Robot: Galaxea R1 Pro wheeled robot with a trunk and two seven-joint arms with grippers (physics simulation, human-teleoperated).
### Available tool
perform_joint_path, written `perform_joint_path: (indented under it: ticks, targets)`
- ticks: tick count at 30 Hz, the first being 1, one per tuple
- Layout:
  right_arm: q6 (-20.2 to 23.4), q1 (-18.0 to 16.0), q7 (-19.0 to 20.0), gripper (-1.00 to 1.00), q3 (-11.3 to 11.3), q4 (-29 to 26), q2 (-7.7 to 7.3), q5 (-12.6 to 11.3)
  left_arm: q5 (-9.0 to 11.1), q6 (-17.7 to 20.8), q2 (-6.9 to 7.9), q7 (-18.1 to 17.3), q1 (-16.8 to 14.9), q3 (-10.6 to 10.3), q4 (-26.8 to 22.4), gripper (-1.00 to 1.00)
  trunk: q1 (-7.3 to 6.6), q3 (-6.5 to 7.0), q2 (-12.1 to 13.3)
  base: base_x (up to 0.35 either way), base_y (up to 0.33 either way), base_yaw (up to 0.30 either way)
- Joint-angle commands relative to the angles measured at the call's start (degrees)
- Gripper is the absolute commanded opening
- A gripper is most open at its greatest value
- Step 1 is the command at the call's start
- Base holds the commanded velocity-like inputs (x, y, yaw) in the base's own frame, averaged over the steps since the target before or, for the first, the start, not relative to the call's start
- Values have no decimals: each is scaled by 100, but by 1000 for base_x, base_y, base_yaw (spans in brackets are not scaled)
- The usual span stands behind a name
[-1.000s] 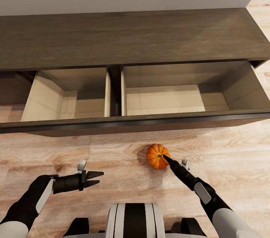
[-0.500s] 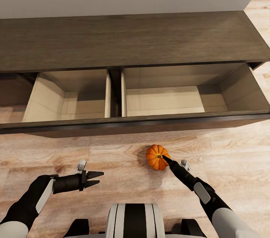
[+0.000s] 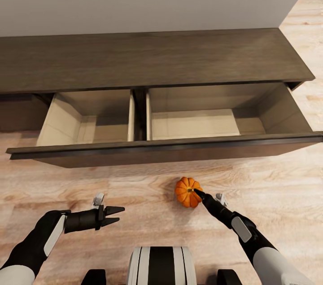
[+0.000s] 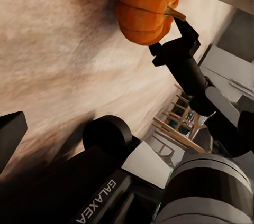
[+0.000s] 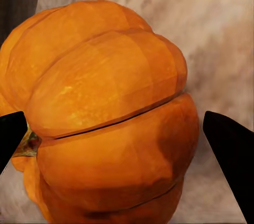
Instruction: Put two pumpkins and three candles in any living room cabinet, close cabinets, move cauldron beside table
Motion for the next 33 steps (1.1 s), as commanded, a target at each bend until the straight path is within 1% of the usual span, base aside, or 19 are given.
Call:
perform_joint_path:
  ticks: [1, 3, 6, 7, 11, 13, 16, 19, 22, 27, 30, 33]
  targets:
    - [80, -9, -2, -100, -23, -1, 2, -39, -8, 26, 0, -20, 0, 5, 1, 100, -4, 20, 0, -31, 0, 0]
    - [112, -13, -41, -100, -26, -3, 7, -40, -11, 26, 0, -20, 1, 5, 2, 100, -9, 64, 3, -13, 0, 0]
    - [393, -23, -372, -100, -28, -23, 14, -75, -6, 29, 0, -24, 0, 6, 1, 100, -17, 131, 7, -97, 0, 0]
    - [433, -23, -406, -100, -28, -31, 24, -79, -5, 29, 0, -24, 0, 6, 2, 100, -19, 153, 8, -280, 0, 0]
    - [514, -24, -447, -100, -32, -38, 29, -95, -4, 33, 0, -24, 0, 8, 3, 100, -30, 242, 14, -152, 0, 0]
    - [687, -24, -453, -100, -38, -42, 43, -100, -4, 35, 0, -19, -1, 6, 4, 100, -35, 286, 16, -20, 0, 0]
    - [828, -28, -466, -100, -44, -41, 44, -112, -4, 34, 0, -10, -2, 8, 3, 100, -43, 352, 20, -5, 0, 0]
    - [946, -44, -568, -100, -51, -39, 34, -123, 2, 33, 0, 109, 0, 13, 5, 100, -50, 419, 25, -38, 0, 0]
    - [1075, -49, -621, -100, -71, -37, 23, -127, 12, 36, 0, 232, 0, 29, 6, 100, -58, 485, 29, -202, 0, 0]
    - [1147, -47, -642, -100, -80, -17, 42, -133, 14, 35, 0, 256, 0, 28, 6, 100, -71, 596, 35, -35, 0, 0]
    - [1298, -43, -661, -100, -87, -17, 46, -142, 14, 35, 0, 257, -3, 26, 6, 100, -79, 663, 39, -4, 0, 0]
    - [1354, -42, -665, -100, -89, -13, 47, -145, 14, 37, 0, 257, -3, 38, 6, 100, -86, 729, 43, -187, 0, 0]
